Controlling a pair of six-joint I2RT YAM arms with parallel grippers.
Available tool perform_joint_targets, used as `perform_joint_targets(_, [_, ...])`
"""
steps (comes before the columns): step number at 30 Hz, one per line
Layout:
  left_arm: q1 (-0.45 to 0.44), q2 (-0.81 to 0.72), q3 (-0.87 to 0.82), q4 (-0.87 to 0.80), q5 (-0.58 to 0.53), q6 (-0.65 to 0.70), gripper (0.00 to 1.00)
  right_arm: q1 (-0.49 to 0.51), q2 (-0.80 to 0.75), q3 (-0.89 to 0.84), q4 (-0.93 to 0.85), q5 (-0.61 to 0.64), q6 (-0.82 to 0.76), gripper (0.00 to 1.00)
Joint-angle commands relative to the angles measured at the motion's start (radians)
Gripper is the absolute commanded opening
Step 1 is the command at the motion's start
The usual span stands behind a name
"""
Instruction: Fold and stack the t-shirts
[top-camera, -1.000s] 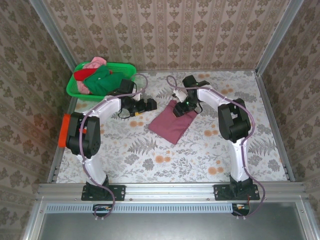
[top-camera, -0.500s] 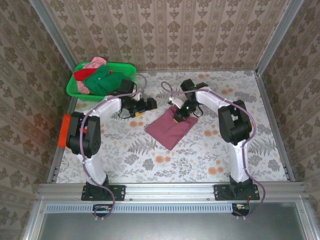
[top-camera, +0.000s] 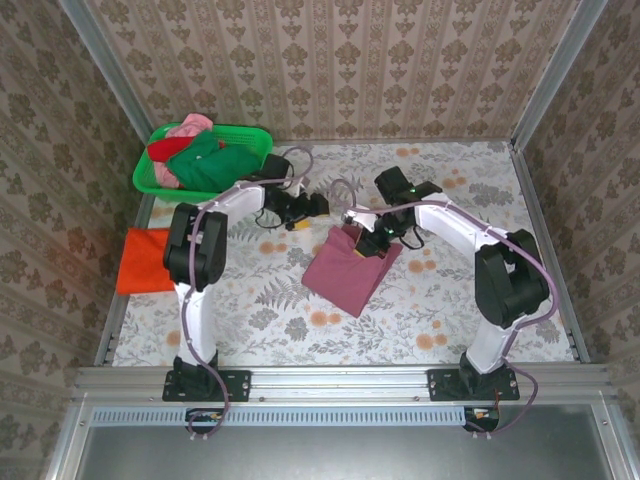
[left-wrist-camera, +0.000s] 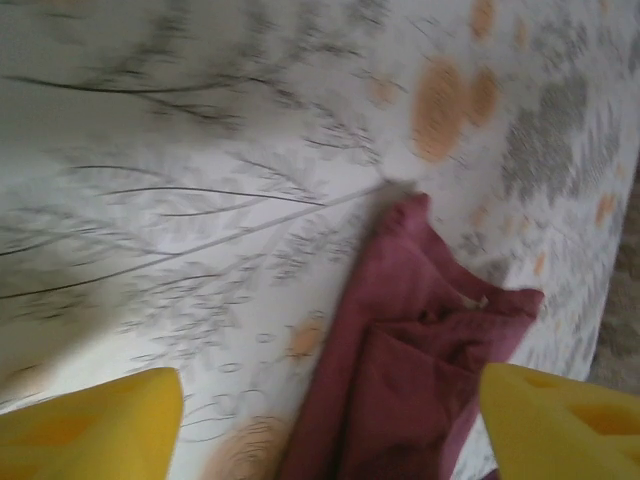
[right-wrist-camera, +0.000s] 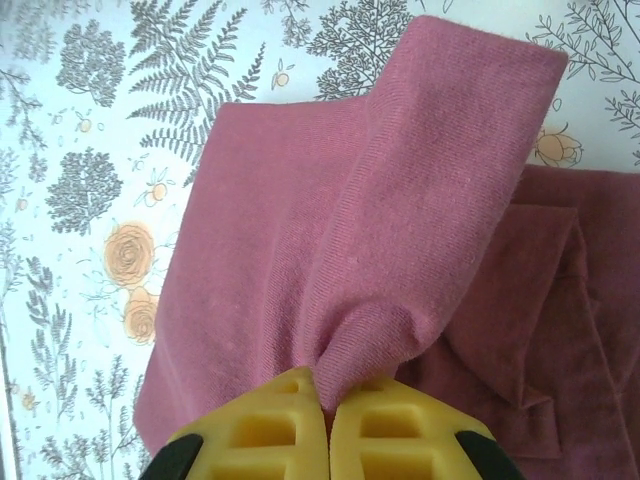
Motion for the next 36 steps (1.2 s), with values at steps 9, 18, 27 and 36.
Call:
perform_joint_targets(9, [-0.100,0.076,0.034,-0.181,0.170,0.206,0.57,-0.029,-0.051,-0.018,0.005,-0.114,0.005,0.00])
perform_joint_targets(18, [-0.106,0.094,-0.039,-0.217,0.123,0.238,0.03,-0.072,-0.060,-0.018,0.030,-0.144,0.045,0.00])
perform_joint_targets(27, [-0.096,0.148,-0.022,-0.264,0.117,0.267,0.00,-0.123,-0.059,0.025,0.042,-0.141,0.071,0.00])
perform_joint_targets(36, [-0.096,0.162,-0.019,-0.270,0.100,0.266,0.00,-0.148,-0.018,0.094,0.038,-0.141,0.069,0.00])
